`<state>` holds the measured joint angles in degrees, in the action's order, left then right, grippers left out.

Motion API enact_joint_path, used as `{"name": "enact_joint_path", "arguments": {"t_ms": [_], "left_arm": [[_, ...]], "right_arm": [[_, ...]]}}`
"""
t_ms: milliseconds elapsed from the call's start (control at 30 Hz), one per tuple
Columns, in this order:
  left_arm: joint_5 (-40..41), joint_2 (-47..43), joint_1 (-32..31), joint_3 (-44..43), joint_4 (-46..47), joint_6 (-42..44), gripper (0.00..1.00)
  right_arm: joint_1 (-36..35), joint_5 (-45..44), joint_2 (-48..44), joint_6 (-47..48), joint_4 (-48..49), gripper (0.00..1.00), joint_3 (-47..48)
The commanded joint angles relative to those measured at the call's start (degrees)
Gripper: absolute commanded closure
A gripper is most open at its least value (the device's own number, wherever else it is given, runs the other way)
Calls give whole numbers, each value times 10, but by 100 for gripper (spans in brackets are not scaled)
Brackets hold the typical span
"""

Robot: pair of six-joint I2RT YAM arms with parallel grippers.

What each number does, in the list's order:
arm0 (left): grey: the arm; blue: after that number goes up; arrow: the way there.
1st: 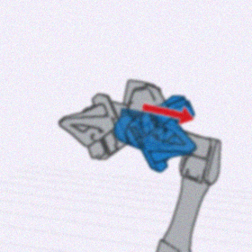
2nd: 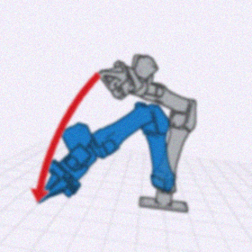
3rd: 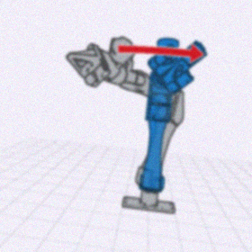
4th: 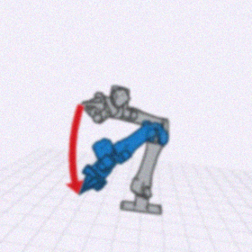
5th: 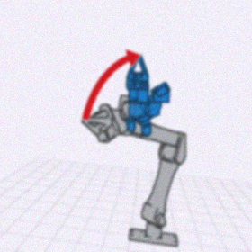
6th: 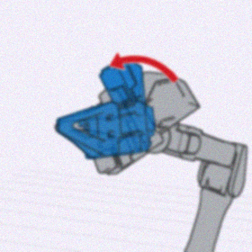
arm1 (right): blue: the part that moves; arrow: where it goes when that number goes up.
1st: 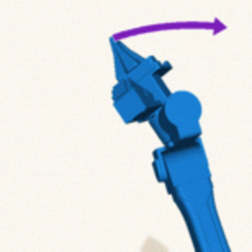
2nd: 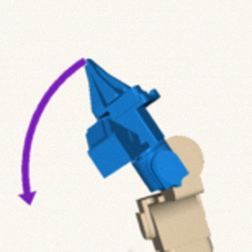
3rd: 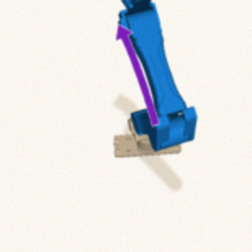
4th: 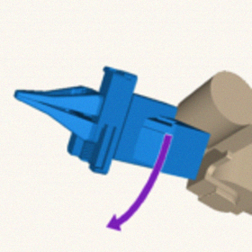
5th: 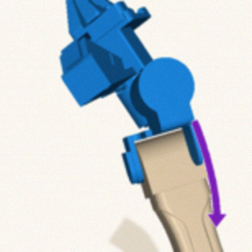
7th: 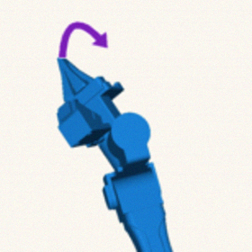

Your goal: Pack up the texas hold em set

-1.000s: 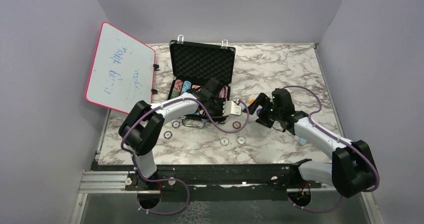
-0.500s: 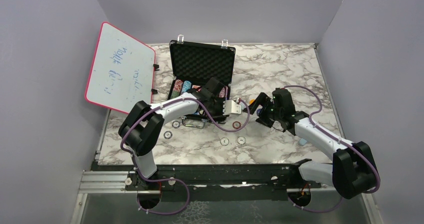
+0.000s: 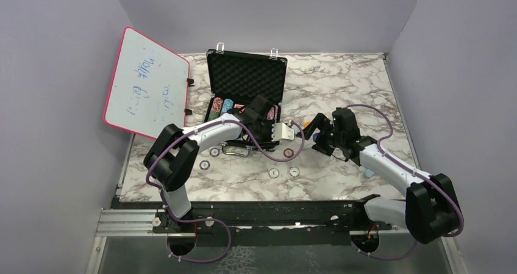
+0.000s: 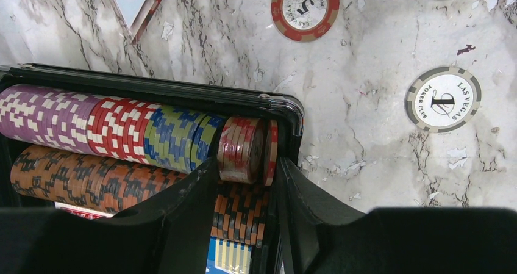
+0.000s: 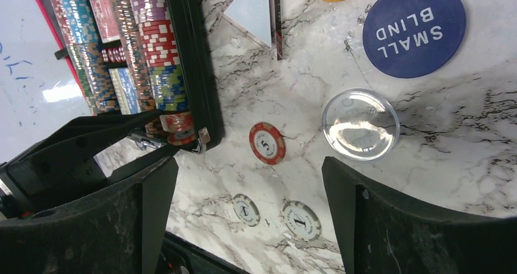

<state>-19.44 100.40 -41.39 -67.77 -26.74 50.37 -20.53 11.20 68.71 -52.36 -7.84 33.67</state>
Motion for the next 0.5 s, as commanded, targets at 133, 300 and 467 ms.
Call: {"name": "enact_joint_path", "arguments": {"t_ms": [133, 300, 467], "left_arm": [[-5, -60, 23, -20, 12, 11, 59], [-38, -105, 40, 1, 36, -20, 59], [-78, -172, 64, 39, 112, -115, 56]], "right_arm": [[3, -6, -9, 46, -16, 10, 13], [2, 14, 4, 118, -24, 12, 32], [-4, 13, 38, 181, -54, 13, 59]]}}
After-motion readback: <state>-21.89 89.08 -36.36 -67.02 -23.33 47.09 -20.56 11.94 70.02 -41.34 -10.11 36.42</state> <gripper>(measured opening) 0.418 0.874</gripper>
